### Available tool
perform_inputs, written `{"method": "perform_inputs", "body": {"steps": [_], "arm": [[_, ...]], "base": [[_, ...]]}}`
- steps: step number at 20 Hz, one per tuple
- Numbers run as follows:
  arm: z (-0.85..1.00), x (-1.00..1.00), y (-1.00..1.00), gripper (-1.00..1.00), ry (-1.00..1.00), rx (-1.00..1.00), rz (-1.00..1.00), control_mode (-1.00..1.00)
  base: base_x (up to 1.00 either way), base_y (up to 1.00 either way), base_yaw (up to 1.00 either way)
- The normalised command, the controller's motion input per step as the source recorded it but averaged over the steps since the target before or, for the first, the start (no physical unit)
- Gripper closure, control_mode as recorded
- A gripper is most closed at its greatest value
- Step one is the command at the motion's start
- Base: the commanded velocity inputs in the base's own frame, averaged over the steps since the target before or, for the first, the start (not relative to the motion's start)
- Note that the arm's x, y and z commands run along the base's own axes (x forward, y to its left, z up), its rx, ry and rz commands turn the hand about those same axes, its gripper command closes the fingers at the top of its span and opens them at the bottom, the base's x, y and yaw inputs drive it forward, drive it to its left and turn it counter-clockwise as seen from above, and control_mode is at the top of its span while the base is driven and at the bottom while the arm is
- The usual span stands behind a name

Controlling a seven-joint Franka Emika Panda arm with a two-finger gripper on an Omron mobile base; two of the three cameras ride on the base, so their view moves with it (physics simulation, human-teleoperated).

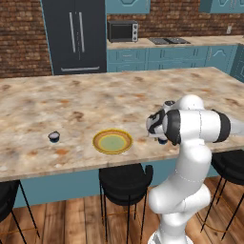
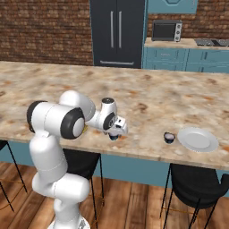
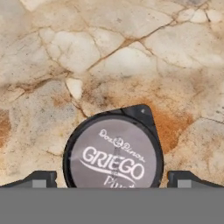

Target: Place two yogurt containers on each plate.

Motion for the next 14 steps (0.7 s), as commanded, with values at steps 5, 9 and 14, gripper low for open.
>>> {"method": "perform_inputs", "body": {"steps": [5, 9, 14], "arm": [[-0.16, 0.05, 0.0, -1.0, 0.0, 0.02, 0.0, -1.0], [-0.12, 0.01, 0.0, 1.0, 0.0, 0.0, 0.0, -1.0], [-0.04, 0.0, 0.0, 1.0, 0.0, 0.0, 0.0, -1.0]], "base": [[0.0, 0.0, 0.0], [0.0, 0.0, 0.0], [0.0, 0.0, 0.0]]}}
